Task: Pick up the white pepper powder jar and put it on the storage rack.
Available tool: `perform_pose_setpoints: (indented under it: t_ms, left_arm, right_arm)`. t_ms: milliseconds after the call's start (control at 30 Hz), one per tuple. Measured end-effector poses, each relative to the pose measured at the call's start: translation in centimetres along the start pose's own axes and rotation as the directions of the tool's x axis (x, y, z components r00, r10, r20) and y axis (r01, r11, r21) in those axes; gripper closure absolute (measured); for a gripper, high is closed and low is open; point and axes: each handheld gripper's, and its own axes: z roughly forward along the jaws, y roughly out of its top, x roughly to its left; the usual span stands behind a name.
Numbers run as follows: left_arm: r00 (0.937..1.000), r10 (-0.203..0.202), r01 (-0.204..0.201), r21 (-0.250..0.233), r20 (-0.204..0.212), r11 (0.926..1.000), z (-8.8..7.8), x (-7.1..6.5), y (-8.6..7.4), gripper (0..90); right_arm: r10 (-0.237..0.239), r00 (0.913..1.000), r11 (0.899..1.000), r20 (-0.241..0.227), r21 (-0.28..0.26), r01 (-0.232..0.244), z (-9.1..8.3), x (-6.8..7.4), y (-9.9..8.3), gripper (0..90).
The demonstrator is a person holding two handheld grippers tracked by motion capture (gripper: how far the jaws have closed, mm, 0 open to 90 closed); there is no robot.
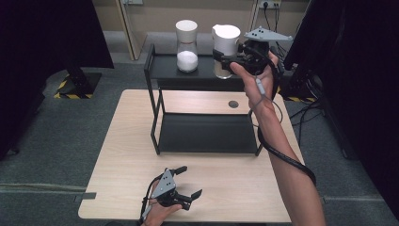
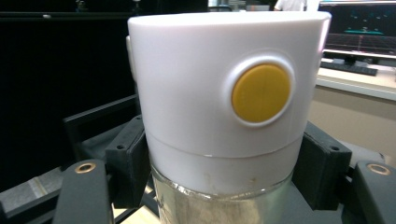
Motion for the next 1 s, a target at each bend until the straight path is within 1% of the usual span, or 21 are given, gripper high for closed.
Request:
perform_pose_setpoints:
  t_ms: [167,300,533,733,900,1000]
  left_arm:
    - [1.0,0.002,-0.002,0.001,0.002,1.0,0.0,0.0,0.0,0.1]
    - [1.0,-0.001,0.001,-0.002,0.001,1.0,0.0,0.0,0.0,0.1]
    - [1.0,-0.005,0.005,-0.005,-0.001,1.0,-0.1,0.0,0.0,0.1]
    - [1.0,-0.002,0.002,-0.004,0.003,1.0,-0.1,-0.1,0.0,0.1]
    - [1.0,-0.002,0.002,-0.005,0.003,1.0,-0.1,0.0,0.0,0.1]
    - [1.0,-0.002,0.002,-0.005,0.003,1.0,-0.1,0.0,0.0,0.1]
  right_arm:
    - [0.011,0.9996,1.0,0.025,-0.002,-0.011,1.2,-0.1,0.1,30.8]
    - [0.01,0.9991,1.0,0.04,0.006,-0.011,2.0,-0.1,0.2,30.8]
    - [0.03,0.9976,1.0,0.063,0.004,-0.031,3.5,-0.2,0.1,30.7]
    - [0.042,0.9955,0.999,0.086,0.003,-0.042,4.5,-0.2,-0.1,30.8]
    - [0.048,0.9942,0.999,0.096,0.005,-0.049,5.3,-0.1,-0.3,30.8]
    - [0.044,0.9937,0.999,0.104,0.006,-0.044,5.6,-0.1,-0.4,30.7]
